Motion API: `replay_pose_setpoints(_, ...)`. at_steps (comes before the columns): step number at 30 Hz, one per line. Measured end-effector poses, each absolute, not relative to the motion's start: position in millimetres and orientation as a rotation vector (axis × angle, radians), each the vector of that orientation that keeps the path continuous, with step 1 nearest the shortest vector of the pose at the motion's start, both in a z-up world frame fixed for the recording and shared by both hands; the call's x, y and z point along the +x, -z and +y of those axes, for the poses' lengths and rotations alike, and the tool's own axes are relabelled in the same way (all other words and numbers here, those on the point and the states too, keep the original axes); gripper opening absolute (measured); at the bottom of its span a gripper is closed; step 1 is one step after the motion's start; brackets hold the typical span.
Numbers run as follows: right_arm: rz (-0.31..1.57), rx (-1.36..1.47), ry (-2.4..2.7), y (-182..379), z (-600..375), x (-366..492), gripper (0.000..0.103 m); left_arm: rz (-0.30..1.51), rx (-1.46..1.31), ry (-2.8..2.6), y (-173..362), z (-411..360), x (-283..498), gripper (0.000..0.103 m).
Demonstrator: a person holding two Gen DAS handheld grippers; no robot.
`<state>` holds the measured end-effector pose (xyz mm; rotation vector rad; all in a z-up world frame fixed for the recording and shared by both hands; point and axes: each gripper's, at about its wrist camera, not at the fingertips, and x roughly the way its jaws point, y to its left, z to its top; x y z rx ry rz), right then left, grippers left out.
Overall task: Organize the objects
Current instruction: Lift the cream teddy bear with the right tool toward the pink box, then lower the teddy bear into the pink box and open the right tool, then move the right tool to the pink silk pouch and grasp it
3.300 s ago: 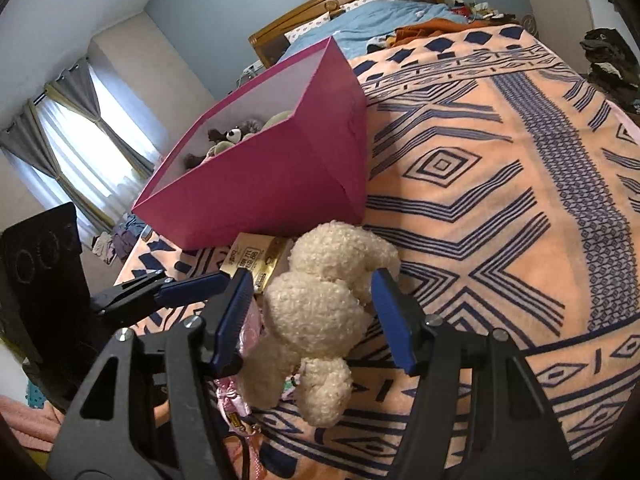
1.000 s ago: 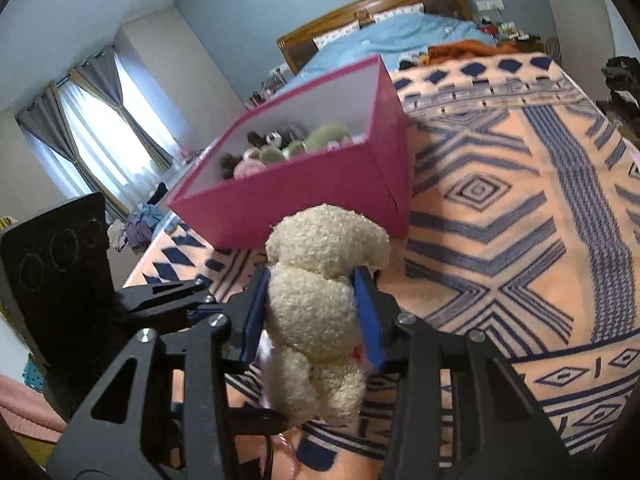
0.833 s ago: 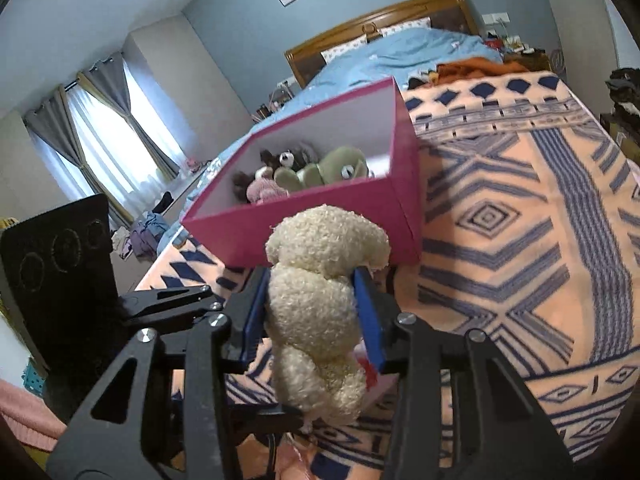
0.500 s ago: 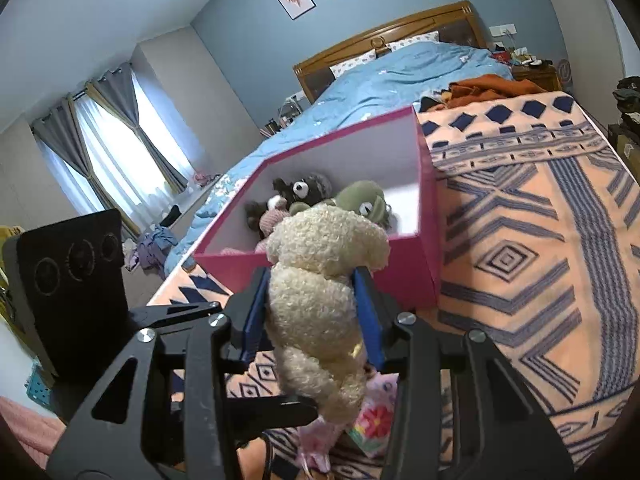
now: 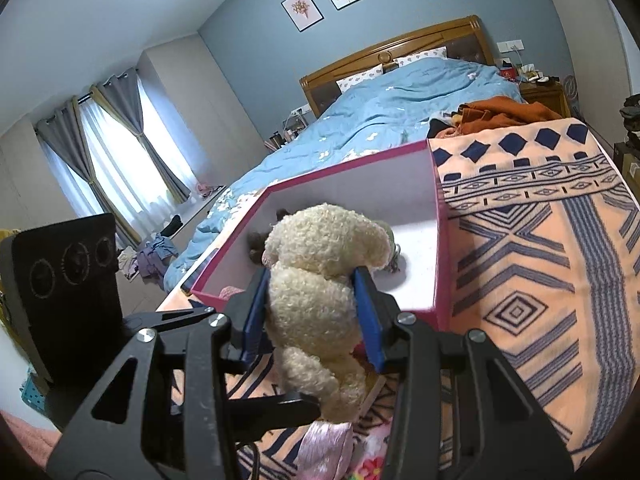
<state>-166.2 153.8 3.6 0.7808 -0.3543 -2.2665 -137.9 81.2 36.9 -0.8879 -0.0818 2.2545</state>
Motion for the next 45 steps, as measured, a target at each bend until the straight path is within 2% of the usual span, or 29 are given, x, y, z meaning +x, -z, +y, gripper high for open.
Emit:
replay_pose_setpoints(15, -0.356, 0.796, 2.311, -9.4, 141.1, -208.4, 0.045, -0.098, -0.904, -2.306, -37.7, 74.5, -176.0, 0.048)
replay_pose_setpoints(26, -0.27, 0.857, 2.427, 5.1, 123.0, -237.3, 0.045, -0.094, -0.981, -2.342, -19.4, 77.8, -209.0, 0.045)
replay_pose_setpoints(32, -0.198, 0.901, 2.499, 14.3, 114.0, -248.4, 0.047, -0.09, -1.011, -2.376, -8.3, 74.2, -220.7, 0.045)
replay_pose_setpoints(34, -0.188, 0.913, 2.523, 17.7, 113.8, -249.6, 0.05, -0.077, -1.021, -2.404, -4.4, 72.4, -222.8, 0.045)
replay_pose_setpoints(39, -0.205, 0.891, 2.538, 20.1, 117.3, -242.7, 0.054, -0.073, -1.027, -2.435, 2.4, 65.1, -220.3, 0.05)
replay_pose_setpoints(43, -0.241, 0.88, 2.512, 18.7, 126.3, -233.0, 0.054, -0.062, -0.969, -2.471, -2.1, 59.1, -205.2, 0.062)
replay_pose_setpoints(45, -0.257, 0.87, 2.5, 17.4, 130.8, -227.3, 0.054, -0.048, -0.931, -2.497, -6.0, 55.5, -193.4, 0.065)
